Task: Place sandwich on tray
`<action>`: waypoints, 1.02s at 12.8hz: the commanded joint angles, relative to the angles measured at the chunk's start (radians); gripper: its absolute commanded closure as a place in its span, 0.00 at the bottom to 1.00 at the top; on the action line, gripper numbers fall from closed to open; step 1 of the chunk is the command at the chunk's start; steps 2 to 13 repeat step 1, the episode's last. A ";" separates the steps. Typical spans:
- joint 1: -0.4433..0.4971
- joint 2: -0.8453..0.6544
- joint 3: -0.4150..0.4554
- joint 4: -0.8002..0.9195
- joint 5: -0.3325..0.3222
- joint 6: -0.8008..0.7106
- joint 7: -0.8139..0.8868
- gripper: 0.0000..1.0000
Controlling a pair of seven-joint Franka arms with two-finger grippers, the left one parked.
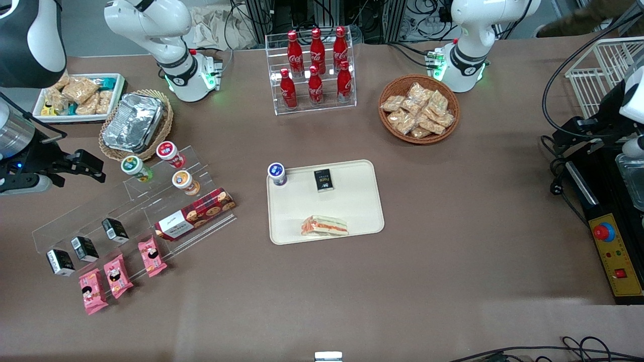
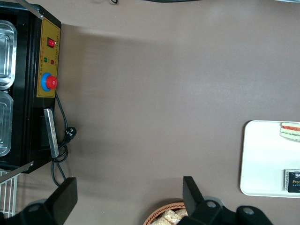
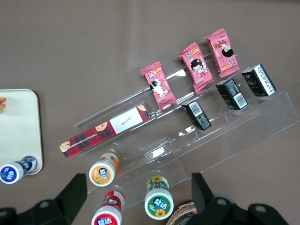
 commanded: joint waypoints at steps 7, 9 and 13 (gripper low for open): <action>-0.017 0.011 0.005 0.007 0.032 -0.004 0.004 0.01; -0.017 0.011 0.005 0.007 0.032 -0.004 0.004 0.01; -0.017 0.011 0.005 0.007 0.032 -0.004 0.004 0.01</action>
